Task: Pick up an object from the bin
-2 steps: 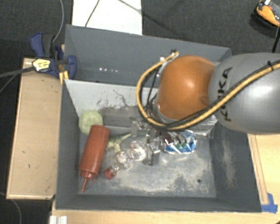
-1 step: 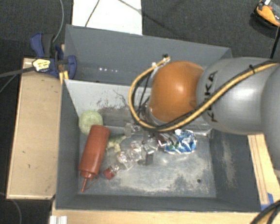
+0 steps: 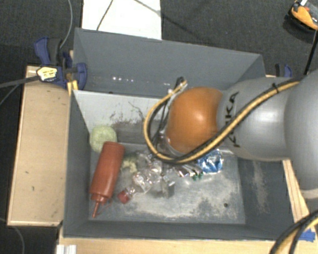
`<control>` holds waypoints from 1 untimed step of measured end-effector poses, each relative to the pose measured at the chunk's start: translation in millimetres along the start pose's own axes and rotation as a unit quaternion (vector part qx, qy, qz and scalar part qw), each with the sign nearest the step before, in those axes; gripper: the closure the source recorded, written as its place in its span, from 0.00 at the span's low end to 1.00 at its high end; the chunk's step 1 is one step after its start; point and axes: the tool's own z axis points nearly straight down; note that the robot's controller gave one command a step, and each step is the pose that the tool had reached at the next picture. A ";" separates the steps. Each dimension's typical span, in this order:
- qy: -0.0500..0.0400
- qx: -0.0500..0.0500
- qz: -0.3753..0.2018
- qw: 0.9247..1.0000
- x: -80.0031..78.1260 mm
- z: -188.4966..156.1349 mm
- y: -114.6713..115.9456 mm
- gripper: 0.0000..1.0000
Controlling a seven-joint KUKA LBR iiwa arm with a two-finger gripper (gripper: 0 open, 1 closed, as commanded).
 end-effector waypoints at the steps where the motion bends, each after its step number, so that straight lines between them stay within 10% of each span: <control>1: -0.001 0.000 0.000 1.000 0.2 19.7 -4.6 1.00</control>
Offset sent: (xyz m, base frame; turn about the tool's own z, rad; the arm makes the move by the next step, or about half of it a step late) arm 0.0000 0.0000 0.0000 0.0000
